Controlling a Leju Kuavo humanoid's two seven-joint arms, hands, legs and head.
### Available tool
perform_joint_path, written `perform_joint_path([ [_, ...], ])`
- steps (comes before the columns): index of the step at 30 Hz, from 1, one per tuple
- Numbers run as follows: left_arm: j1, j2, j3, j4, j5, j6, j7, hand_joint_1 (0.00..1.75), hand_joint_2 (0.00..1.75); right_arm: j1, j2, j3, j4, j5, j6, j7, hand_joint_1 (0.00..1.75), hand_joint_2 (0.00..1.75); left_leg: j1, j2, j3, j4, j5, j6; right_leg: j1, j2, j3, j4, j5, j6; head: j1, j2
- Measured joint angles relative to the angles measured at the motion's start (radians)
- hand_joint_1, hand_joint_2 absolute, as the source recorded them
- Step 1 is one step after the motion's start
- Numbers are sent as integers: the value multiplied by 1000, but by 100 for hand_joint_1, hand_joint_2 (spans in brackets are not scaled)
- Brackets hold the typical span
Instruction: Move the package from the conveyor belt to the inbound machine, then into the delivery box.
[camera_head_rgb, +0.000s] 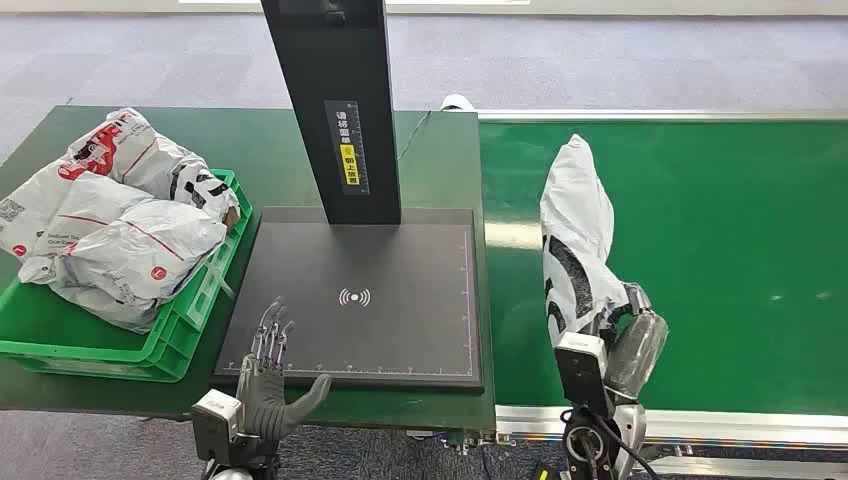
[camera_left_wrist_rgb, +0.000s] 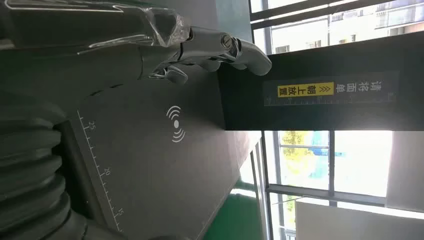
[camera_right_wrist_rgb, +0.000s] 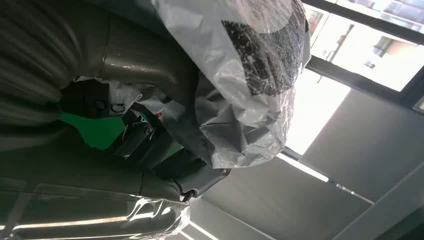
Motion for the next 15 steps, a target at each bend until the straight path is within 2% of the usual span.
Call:
perform_joint_path([
  [2,0,0,0,3,2,2,-3,0,175,5,0,3,-13,-36,29,-8,175,175,0,0,0,0,0,0,0,0,0,0,0,0,0,0],
  [5,-4,0,-1,12,6,4,-13,0,175,12,-2,20,-35,-112,125,-18,175,175,0,1,0,0,0,0,0,0,0,0,0,0,0,0],
  [8,-15,0,-4,24,7,4,-23,0,175,-5,-3,52,-20,-125,223,-4,175,175,0,1,0,0,0,0,0,0,0,0,0,0,0,0],
  [15,-53,2,-9,59,12,-2,-30,0,175,-163,5,172,217,-54,373,48,175,175,1,1,1,0,1,0,1,1,1,0,1,-1,0,0],
])
